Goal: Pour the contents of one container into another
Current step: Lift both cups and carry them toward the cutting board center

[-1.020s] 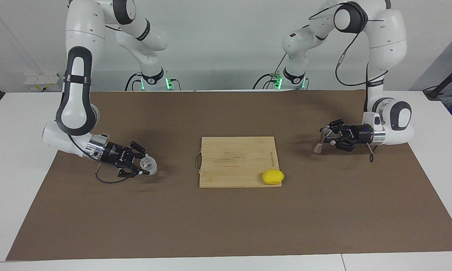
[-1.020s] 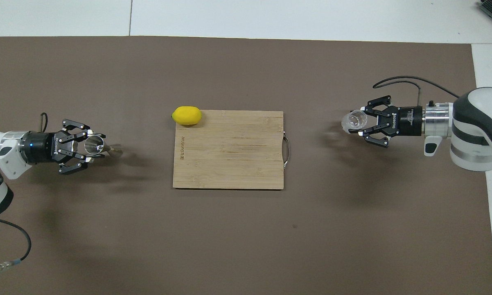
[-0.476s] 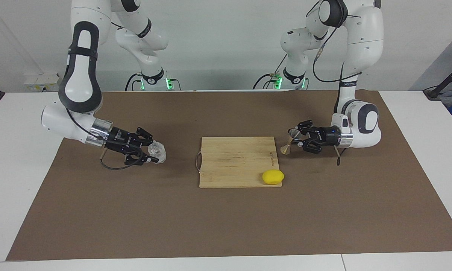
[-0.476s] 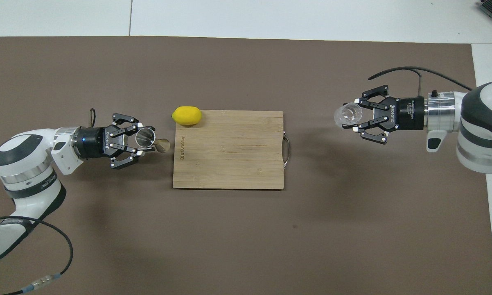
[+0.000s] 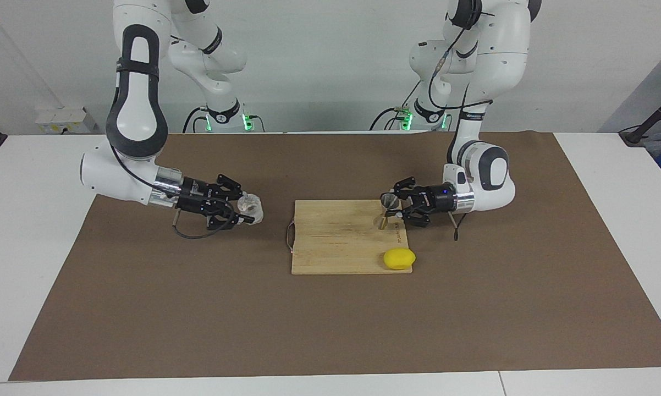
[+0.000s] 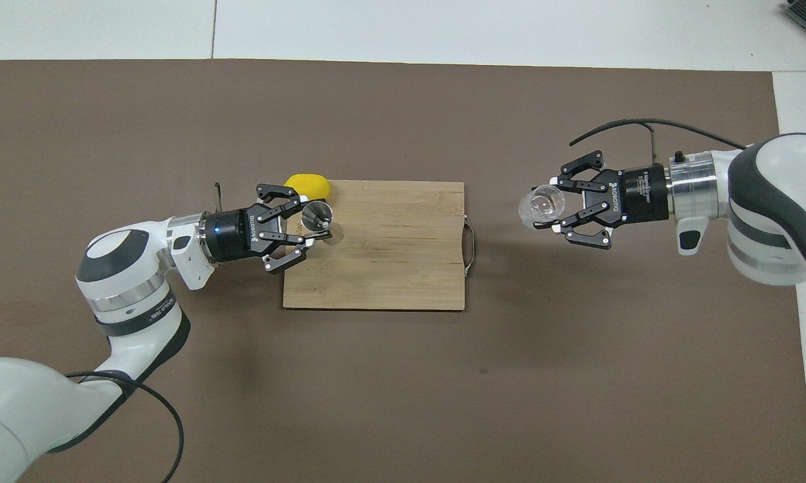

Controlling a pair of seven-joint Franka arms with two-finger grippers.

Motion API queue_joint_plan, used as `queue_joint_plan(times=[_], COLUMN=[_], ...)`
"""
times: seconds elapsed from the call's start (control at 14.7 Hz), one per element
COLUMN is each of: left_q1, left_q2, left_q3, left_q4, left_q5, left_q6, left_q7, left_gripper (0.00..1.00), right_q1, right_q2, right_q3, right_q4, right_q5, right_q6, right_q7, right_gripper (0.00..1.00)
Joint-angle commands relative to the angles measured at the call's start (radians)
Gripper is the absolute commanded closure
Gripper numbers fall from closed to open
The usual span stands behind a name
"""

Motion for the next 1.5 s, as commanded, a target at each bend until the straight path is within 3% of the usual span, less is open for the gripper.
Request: queue_joint_plan(times=[0.0,0.34,0.75,1.43], left_q1=[-0.095,-0.208,-0.255,-0.25], left_q2=[-0.03,-0.024,0.002,0.011], left_q3=[0.015,0.015,0.015,0.016], left_q4=[-0.036,-0.047,-0.054,-0.07], left_q5=[-0.109,-0.244,-0.322,-0.325], left_q6=[0.093,0.199,0.246,0.258], left_q7=[0.041,0.105,0.156,0.305], left_gripper=[0.65,0.65,0.65,0.63], right_q1=[-0.008,0.057,0.109,0.205], right_q2=[-0.03,-0.028,-0.023,-0.003], right_q3=[0.004,0.006,0.006,0.004], right_q4=[-0.016,-0.014,-0.007,0.041], right_q5=[-0.032,-0.032,-0.067,-0.11], right_q6=[-0.011,0.001,0.022,0.182], right_q7=[0.012,0.036,0.033,0.107], right_gripper=[1.0,1.0,1.0,1.0])
